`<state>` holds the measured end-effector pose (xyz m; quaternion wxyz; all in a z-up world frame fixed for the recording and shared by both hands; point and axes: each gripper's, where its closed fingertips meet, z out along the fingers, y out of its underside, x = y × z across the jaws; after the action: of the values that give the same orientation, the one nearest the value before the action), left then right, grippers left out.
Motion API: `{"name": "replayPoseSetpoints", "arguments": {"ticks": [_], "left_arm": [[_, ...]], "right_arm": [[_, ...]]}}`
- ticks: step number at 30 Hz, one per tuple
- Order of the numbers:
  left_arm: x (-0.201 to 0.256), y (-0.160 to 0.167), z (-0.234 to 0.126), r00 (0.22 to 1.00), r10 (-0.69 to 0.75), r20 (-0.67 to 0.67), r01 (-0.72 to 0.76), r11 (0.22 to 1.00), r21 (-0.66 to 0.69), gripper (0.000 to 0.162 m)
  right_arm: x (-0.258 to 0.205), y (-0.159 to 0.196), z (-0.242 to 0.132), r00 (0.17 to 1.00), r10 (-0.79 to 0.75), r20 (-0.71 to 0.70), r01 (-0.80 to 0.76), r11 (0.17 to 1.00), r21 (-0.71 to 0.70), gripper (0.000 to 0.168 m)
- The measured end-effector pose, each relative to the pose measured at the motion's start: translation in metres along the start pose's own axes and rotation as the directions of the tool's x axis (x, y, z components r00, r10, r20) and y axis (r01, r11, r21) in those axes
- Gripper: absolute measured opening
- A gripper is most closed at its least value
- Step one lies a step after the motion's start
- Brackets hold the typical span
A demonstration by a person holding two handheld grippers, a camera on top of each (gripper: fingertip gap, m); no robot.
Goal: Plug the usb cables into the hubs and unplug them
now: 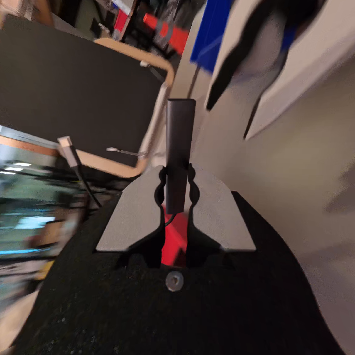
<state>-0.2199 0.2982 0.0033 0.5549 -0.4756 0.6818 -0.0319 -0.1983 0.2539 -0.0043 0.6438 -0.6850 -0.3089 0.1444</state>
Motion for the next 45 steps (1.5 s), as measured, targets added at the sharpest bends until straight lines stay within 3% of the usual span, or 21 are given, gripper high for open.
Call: {"name": "replayPoseSetpoints", "arguments": {"ticks": [2,4,8,10,14,16,21,27,31,34,37,39,40,42,45], "left_arm": [[0.027,-0.022,-0.005,0.953,-0.196,-0.232,0.222,0.97,0.095,0.021],[0.055,-0.036,-0.01,0.834,-0.253,-0.491,0.336,0.938,0.087,0.021],[0.112,-0.019,-0.024,0.477,-0.166,-0.863,0.162,0.982,-0.099,0.021],[0.124,-0.011,-0.031,0.309,-0.182,-0.933,0.053,0.983,-0.174,0.021],[0.13,-0.011,-0.039,0.089,-0.225,-0.97,-0.134,0.963,-0.235,0.021],[0.13,-0.014,-0.038,0.025,-0.244,-0.969,-0.202,0.949,-0.244,0.021],[0.133,-0.021,-0.028,-0.046,-0.268,-0.962,-0.293,0.925,-0.244,0.021],[0.131,-0.032,-0.019,-0.069,-0.249,-0.966,-0.303,0.928,-0.217,0.021],[0.122,-0.029,-0.008,0.006,-0.252,-0.968,-0.289,0.926,-0.243,0.021],[0.089,-0.039,0.004,0.142,-0.272,-0.952,-0.092,0.954,-0.286,0.027],[0.028,-0.044,0.013,0.43,-0.329,-0.841,0.208,0.942,-0.262,0.033],[-0.013,-0.042,0.005,0.614,-0.442,-0.654,0.437,0.88,-0.185,0.032],[-0.028,-0.036,-0.006,0.67,-0.514,-0.536,0.544,0.831,-0.117,0.032],[-0.03,-0.024,-0.041,0.658,-0.647,-0.384,0.715,0.697,0.05,0.032],[0.027,0.004,-0.083,0.539,-0.786,-0.301,0.842,0.5,0.202,0.026]], "right_arm": [[-0.004,0.0,-0.017,0.998,-0.052,0.025,0.053,0.998,-0.023,0.046],[-0.013,0.001,-0.036,0.988,-0.121,0.092,0.125,0.991,-0.042,0.045],[-0.024,0.01,-0.064,0.944,-0.278,0.178,0.293,0.954,-0.065,0.042],[-0.037,0.015,-0.071,0.913,-0.331,0.239,0.352,0.934,-0.053,0.038],[-0.061,0.041,-0.066,0.839,-0.445,0.313,0.49,0.868,-0.079,0.035],[-0.063,0.047,-0.061,0.811,-0.503,0.3,0.547,0.834,-0.08,0.035],[-0.069,0.056,-0.049,0.757,-0.573,0.313,0.62,0.782,-0.068,0.028],[-0.058,0.053,-0.035,0.702,-0.654,0.28,0.684,0.729,-0.012,0.01],[-0.044,0.055,-0.025,0.706,-0.675,0.212,0.692,0.721,-0.008,0.008],[-0.02,0.067,-0.015,0.715,-0.686,0.137,0.697,0.715,-0.06,0.008],[0.01,0.066,-0.002,0.754,-0.657,0.002,0.655,0.751,-0.082,0.008],[0.025,0.051,0.008,0.833,-0.545,-0.094,0.547,0.837,-0.002,0.008],[0.032,0.043,0.014,0.881,-0.455,-0.128,0.465,0.884,0.054,0.008],[0.042,0.033,0.025,0.944,-0.298,-0.144,0.32,0.933,0.164,0.008],[0.047,0.035,0.05,0.946,-0.294,-0.141,0.318,0.924,0.21,0.008]]}}
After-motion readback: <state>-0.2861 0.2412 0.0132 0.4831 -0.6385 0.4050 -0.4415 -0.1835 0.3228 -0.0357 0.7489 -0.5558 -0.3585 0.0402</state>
